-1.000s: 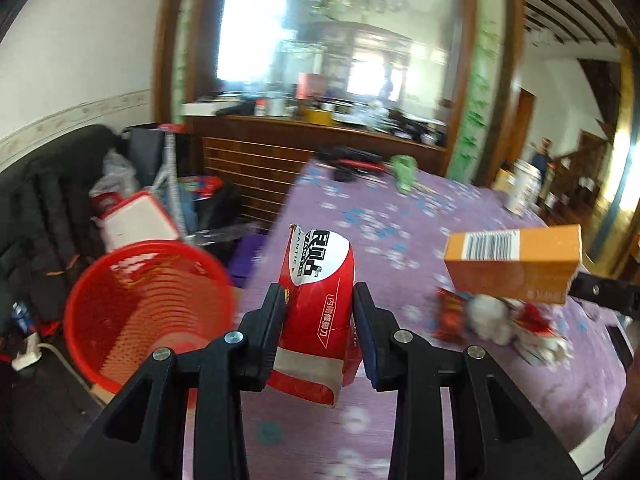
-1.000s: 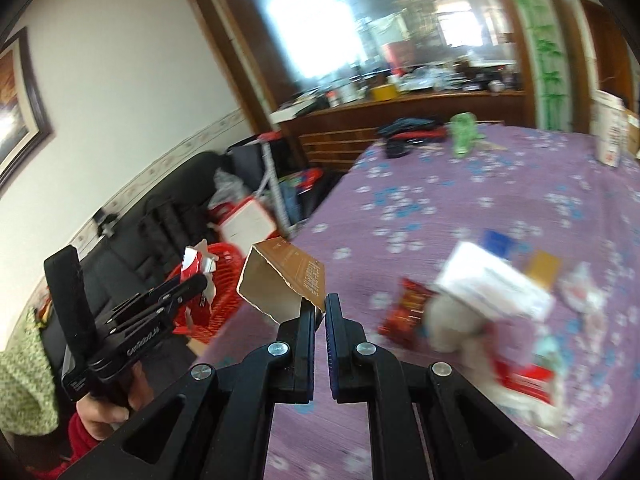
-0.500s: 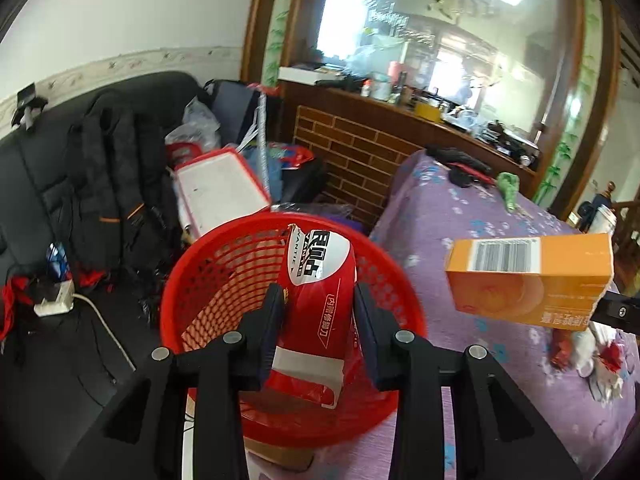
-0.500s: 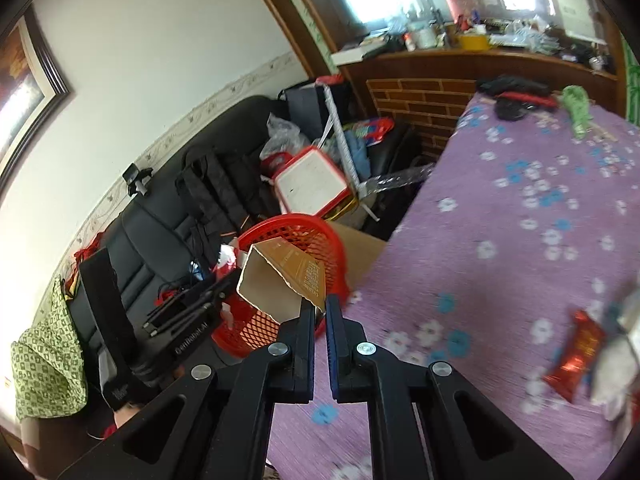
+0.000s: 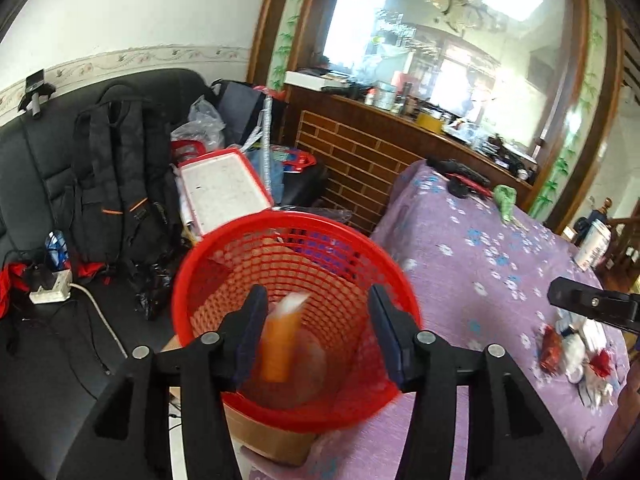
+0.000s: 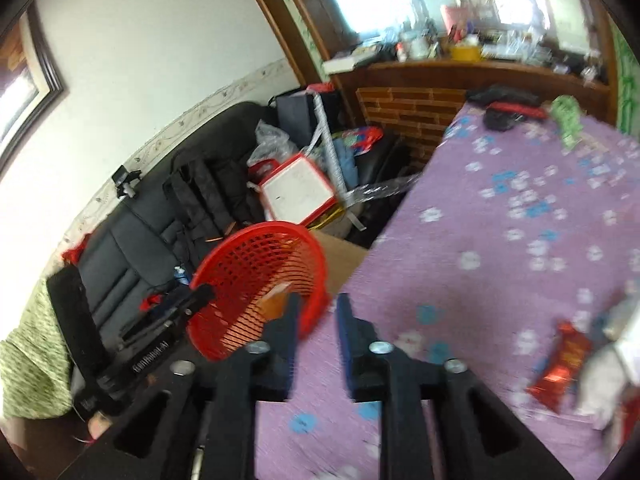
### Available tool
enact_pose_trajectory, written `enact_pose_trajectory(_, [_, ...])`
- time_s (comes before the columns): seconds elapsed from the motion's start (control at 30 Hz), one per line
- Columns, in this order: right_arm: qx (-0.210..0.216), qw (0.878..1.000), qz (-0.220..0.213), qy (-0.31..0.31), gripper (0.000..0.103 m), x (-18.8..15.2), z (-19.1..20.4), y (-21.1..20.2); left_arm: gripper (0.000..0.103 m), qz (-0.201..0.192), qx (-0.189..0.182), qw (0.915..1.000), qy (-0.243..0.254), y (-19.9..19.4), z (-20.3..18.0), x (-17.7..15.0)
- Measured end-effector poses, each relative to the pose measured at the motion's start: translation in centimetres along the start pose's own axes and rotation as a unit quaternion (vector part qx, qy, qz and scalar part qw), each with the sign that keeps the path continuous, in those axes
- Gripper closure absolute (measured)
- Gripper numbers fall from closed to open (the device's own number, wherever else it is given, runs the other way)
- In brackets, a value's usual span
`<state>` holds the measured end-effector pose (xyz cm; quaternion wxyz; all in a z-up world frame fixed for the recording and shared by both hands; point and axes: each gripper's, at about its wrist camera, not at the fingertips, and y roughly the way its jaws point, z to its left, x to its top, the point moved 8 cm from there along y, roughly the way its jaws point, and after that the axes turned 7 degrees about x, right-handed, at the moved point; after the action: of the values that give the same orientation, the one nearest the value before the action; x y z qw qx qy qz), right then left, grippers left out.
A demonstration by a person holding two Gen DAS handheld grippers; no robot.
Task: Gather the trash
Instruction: 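Carry both items to the red wastebasket and open both tools to drop them, then return both tools to the table over the remaining trash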
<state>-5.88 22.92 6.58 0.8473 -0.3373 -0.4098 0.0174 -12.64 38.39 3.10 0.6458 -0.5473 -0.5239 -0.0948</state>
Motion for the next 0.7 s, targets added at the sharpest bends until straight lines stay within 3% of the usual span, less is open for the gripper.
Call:
enact_pose_trajectory(0.03, [-0.007, 1.000, -0.009, -0.003, 0.065, -0.4, -0.4, -1.2, 0.044, -0.005, -0.005, 0.9999, 0.007, -0.5, -0.9, -0.3])
enact_pose_trajectory(0.17, [-0.032, 0.999, -0.032, -0.010, 0.065, -2.5, -2.1, -5.6, 0.039, -0.011, -0.030, 0.9984, 0.047, -1.9, -5.2, -1.5])
enact_pose_trajectory(0.37, [-0.082, 0.994, -0.066, 0.009, 0.065, -6.2, -6.3, -12.4, 0.037, 0.013, -0.091, 0.9899, 0.108, -2.9, -13.1, -4.8])
enact_pose_trajectory(0.5, [-0.134, 0.986, -0.092, 0.032, 0.064, -8.9, -10.1, -17.0, 0.036, 0.030, -0.120, 0.9818, 0.144, -3.2, -17.9, -7.3])
enact_pose_trajectory(0.7, [-0.201, 0.970, -0.119, 0.068, 0.056, -11.3, -15.0, -21.5, 0.036, 0.054, -0.142, 0.9707, 0.187, -3.4, -22.8, -10.3])
